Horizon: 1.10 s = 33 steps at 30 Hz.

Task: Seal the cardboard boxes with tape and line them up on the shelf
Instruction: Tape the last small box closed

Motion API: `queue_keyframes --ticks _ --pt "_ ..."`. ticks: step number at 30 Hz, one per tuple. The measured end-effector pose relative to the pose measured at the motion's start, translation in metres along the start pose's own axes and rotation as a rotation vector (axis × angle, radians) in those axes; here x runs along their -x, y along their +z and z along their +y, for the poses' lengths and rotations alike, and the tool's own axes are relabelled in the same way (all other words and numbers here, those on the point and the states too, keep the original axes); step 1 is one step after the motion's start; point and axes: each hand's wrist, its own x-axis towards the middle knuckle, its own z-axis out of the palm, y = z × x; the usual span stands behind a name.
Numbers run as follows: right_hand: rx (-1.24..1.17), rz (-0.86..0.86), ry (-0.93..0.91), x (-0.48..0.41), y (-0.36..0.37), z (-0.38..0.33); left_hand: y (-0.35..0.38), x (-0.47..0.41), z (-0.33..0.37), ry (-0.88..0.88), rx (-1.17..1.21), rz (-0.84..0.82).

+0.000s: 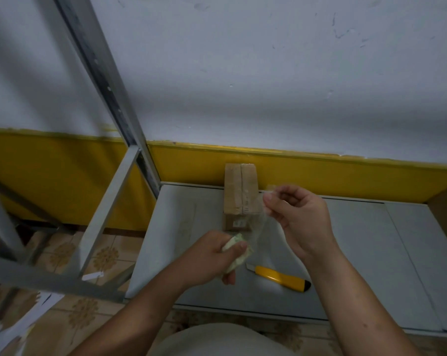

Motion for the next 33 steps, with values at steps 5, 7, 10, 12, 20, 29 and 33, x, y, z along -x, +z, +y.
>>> queue_keyframes --ticks 5,7,10,12,20,29,33 --pt "-0.059 0.078 -0.019 -0.006 -0.004 0.006 -0.011 -0.006 -0.003 -0.101 0.025 0.083" --pt "-0.098 0.143 0.018 -0.010 -0.009 0.015 -0.015 -0.005 -0.005 -0.075 -0.019 0.116" --pt "-0.083 0.174 0.046 -0.015 -0.019 0.026 -0.020 -0.004 -0.009 -0.029 -0.159 0.188" --pt "-0.057 0.201 0.047 -0.018 -0.024 0.032 -0.024 -0.005 -0.012 -0.041 -0.241 0.236" --pt "0.151 0.279 -0.017 -0.022 -0.033 0.062 -0.042 -0.014 -0.019 -0.119 -0.432 0.213" --pt "0.324 0.382 -0.052 -0.044 -0.051 0.089 -0.063 -0.062 -0.033 -0.106 -0.666 0.153" --pt "0.262 0.413 0.069 -0.051 -0.059 0.107 -0.074 -0.086 -0.040 -0.130 -0.739 0.048"
